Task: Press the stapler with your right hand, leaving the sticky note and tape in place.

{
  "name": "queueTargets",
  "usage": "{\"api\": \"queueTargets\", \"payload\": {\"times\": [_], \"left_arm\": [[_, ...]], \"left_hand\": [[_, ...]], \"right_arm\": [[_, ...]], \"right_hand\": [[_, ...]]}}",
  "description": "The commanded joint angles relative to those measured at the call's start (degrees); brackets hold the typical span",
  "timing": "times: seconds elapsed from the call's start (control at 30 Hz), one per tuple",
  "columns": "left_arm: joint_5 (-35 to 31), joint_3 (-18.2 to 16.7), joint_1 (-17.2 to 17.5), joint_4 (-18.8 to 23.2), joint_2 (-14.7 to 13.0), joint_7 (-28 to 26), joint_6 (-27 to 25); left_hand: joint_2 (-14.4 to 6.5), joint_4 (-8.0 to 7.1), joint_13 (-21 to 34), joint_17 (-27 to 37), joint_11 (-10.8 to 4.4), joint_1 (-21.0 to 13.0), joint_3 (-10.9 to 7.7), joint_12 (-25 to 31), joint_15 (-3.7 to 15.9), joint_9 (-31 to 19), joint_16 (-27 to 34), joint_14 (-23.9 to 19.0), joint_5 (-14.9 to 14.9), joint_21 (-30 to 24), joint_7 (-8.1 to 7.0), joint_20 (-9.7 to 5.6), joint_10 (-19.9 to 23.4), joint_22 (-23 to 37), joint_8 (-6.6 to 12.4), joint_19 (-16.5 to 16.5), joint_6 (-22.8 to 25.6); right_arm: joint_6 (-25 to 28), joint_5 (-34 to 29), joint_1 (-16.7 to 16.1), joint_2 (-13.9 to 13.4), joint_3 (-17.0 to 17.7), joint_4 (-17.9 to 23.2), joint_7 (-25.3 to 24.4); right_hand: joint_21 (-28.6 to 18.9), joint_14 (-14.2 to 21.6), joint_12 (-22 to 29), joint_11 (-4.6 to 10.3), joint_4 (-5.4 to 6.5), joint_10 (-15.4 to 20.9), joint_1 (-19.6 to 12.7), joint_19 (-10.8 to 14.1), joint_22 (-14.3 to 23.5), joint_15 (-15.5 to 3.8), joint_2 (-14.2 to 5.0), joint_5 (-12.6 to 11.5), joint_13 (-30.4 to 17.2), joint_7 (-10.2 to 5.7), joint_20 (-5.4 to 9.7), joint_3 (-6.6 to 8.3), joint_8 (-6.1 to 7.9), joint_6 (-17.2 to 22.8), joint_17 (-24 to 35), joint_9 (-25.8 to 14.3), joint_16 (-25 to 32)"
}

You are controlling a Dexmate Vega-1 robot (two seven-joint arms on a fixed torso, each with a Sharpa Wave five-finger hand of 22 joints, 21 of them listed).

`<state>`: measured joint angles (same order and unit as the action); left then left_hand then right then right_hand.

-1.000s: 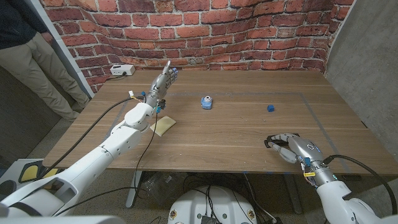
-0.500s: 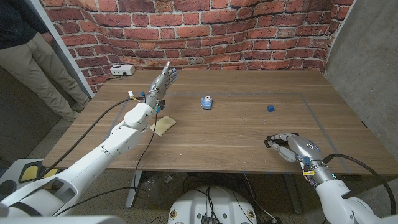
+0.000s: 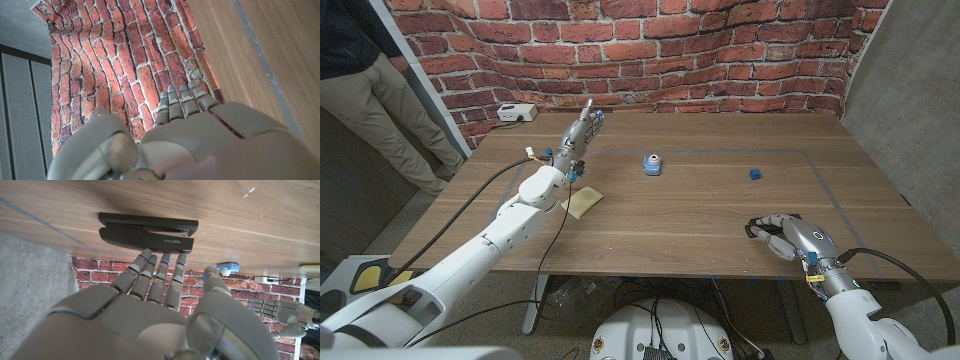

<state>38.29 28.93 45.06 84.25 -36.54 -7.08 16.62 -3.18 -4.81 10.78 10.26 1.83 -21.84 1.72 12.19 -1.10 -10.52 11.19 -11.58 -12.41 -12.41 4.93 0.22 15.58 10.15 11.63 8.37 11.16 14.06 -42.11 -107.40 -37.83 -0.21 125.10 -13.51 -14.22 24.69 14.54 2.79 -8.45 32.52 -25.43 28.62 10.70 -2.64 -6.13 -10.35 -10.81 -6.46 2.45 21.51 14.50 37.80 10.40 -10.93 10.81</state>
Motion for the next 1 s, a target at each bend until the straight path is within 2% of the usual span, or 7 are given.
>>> {"api": "queueTargets", "payload": {"times": [0.03,0.33,1.0], "left_arm": [[-0.11,-0.01,-0.28,0.32,-0.44,0.15,-0.12],[-0.06,-0.13,-0.30,0.38,-0.60,0.22,-0.17],[0.21,0.19,-1.12,-1.24,-0.01,1.07,0.33]], "left_hand": [[-0.02,-0.25,0.22,0.32,-0.07,-0.19,0.45,-0.10,-0.10,-0.14,-0.14,-0.45,-0.09,0.11,-0.03,0.16,0.41,0.16,0.00,0.18,0.57],[-0.09,-0.26,0.22,0.32,-0.19,-0.24,0.52,-0.14,-0.06,-0.14,-0.16,-0.48,-0.07,0.18,-0.02,0.15,0.45,0.16,-0.02,0.17,0.63],[-0.20,-0.28,0.23,0.33,-0.22,-0.33,0.73,-0.28,-0.06,-0.15,-0.22,-0.48,-0.02,0.28,-0.09,0.19,0.40,0.17,-0.12,0.23,0.63]], "right_arm": [[1.56,1.77,0.76,-1.04,-1.66,-1.22,0.83],[3.25,2.53,1.57,-1.99,-3.08,-1.64,1.39],[5.11,4.54,0.81,-3.53,-3.21,-0.92,0.05]], "right_hand": [[-0.34,0.67,-0.12,-0.09,-0.18,0.54,-0.75,0.52,0.19,-1.03,0.18,0.02,-0.11,-0.01,1.47,0.49,0.50,1.01,0.13,-0.10,0.16],[-0.22,0.48,-0.27,-0.18,-0.23,0.50,-0.91,0.36,0.20,-0.84,0.14,0.05,-0.11,-0.62,1.38,0.77,0.85,2.72,0.12,-0.06,-0.07],[-0.17,0.85,-0.30,-0.18,-0.22,0.84,-0.92,0.41,0.21,-0.97,0.22,0.11,-0.10,-0.29,1.42,1.02,0.82,3.73,0.13,-0.02,-0.05]]}}
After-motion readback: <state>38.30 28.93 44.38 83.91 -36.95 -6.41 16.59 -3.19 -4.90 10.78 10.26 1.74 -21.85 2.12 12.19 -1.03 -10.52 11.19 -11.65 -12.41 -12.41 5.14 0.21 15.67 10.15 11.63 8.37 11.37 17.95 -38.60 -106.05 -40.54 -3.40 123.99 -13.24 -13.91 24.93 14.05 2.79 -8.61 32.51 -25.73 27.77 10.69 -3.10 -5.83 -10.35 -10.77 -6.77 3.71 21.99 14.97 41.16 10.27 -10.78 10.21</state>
